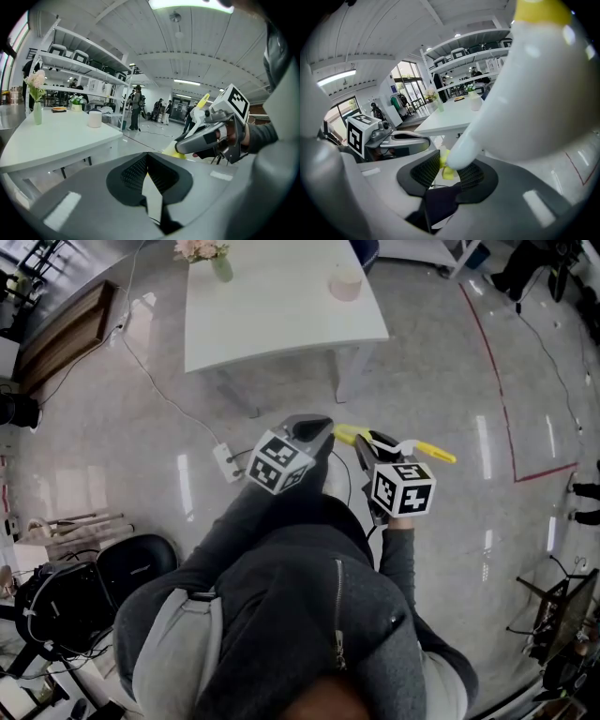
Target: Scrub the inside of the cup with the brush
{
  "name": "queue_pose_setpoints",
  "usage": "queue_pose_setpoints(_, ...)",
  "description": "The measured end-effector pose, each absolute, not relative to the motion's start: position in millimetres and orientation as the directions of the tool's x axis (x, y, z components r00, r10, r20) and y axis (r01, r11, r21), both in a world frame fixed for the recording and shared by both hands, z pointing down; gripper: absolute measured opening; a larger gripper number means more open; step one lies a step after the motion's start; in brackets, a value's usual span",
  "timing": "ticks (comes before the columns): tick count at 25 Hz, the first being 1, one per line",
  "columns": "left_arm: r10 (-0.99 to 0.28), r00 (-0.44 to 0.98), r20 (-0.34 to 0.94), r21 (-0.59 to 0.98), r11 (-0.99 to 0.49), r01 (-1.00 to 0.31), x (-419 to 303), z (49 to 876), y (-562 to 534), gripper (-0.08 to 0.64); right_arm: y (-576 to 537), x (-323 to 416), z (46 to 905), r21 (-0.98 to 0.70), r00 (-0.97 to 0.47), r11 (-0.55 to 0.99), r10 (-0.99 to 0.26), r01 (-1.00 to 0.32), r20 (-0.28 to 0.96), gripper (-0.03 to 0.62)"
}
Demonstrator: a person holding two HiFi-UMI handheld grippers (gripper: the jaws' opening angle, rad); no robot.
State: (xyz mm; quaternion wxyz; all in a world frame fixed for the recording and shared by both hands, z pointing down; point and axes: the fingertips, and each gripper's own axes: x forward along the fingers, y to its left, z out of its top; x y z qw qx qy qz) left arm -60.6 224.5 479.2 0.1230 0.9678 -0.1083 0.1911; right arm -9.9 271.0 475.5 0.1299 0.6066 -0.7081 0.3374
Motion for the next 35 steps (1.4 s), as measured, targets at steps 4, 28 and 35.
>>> queue_pose_setpoints(4, -0.158, 0.906, 0.392, 0.190, -0.950, -0.247, -52.7, 479.4, 222.2, 0.009, 268.5, 0.9, 477.6, -0.317, -0.213, 0.015, -0.772, -0.948, 0.599, 0.117)
queue_pose_setpoints(28, -0.169, 0.910, 0.379, 0.173, -0.953, -0.250, 13.4, 471.6, 146.9, 0.009, 189.5, 71.1, 465.1, -0.315, -0.179, -0.015, -0.796, -0.949, 0.578, 0.117)
queue_pose_setpoints(35, -0.176, 0.909, 0.377, 0.191, -0.946, -0.263, 37.9, 463.3, 108.2, 0.009, 147.7, 95.6, 460.2, -0.319, -0.194, -0.005, -0.785, -0.948, 0.588, 0.117)
